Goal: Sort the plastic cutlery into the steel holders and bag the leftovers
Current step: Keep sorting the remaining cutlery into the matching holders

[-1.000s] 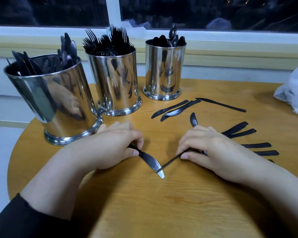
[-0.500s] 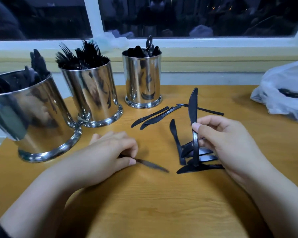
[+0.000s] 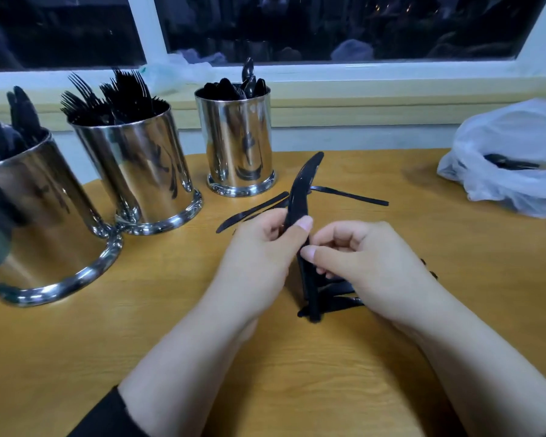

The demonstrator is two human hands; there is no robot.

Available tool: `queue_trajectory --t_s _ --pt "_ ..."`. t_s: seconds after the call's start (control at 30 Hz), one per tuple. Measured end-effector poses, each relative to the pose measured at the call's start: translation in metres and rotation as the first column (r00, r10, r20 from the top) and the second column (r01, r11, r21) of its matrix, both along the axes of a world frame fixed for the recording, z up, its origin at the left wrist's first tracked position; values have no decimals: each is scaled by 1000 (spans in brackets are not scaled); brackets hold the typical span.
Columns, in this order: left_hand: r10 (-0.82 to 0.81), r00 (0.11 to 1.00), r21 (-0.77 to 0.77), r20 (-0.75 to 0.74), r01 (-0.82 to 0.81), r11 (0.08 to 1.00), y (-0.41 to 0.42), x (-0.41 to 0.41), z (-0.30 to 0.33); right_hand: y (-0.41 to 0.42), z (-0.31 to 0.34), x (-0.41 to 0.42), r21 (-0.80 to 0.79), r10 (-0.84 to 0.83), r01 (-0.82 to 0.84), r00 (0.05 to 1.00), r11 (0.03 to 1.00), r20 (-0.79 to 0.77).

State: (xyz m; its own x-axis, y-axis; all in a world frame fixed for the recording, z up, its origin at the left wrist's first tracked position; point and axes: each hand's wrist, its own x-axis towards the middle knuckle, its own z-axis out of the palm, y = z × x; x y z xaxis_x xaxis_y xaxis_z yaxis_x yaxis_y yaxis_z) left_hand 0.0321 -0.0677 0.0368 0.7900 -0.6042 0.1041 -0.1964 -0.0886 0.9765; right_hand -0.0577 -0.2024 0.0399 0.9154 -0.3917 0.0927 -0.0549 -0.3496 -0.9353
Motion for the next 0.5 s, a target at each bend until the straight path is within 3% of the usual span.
queue_trajectory --t_s 0.13,0.23,0.3,0.4,0.5 --pt "22 1000 10 -17 -22 1000 -3 2 -2 -8 1 -4 -68 27 -30 999 997 -45" --pt "57 995 -37 -77 -60 998 1 9 -2 -34 10 -18 -337 -32 -16 990 941 -136" --pt "36 991 -92 -126 -48 995 4 10 0 -50 16 -29 -481 -18 -118 963 869 -268" --pt "79 988 -87 -136 -91 992 4 8 -2 -57 14 -38 -512 48 -280 907 812 -419" --pt "76 982 -72 -174 -89 993 1 8 -5 -58 5 -40 -531 48 -340 871 776 -489"
